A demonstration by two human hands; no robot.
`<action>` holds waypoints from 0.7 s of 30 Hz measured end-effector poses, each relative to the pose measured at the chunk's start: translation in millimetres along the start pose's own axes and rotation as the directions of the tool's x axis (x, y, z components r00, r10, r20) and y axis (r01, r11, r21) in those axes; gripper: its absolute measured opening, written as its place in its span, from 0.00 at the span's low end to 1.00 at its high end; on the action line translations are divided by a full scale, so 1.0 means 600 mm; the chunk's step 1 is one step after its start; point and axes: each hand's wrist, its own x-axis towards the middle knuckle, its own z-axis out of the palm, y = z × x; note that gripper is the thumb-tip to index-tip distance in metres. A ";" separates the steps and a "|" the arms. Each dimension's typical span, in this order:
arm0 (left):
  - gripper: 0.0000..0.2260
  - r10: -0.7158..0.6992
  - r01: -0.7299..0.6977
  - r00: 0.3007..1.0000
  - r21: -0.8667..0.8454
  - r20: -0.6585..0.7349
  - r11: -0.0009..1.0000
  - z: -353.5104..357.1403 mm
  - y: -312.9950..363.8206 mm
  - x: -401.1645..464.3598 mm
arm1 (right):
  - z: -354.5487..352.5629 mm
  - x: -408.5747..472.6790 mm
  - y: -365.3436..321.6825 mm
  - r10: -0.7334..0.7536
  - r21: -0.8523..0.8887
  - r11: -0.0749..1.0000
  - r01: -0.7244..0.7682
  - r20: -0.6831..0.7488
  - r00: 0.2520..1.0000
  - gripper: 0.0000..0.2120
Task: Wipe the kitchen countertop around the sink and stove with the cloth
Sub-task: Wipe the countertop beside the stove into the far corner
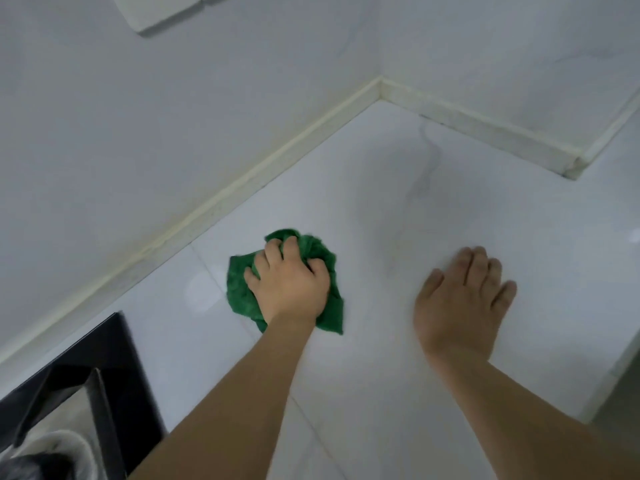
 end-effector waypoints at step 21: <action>0.25 0.458 -0.458 0.888 0.003 -0.034 0.889 0.008 0.043 -0.008 | 0.011 0.006 0.006 -0.008 0.026 1.000 0.010 -0.048 0.999 0.29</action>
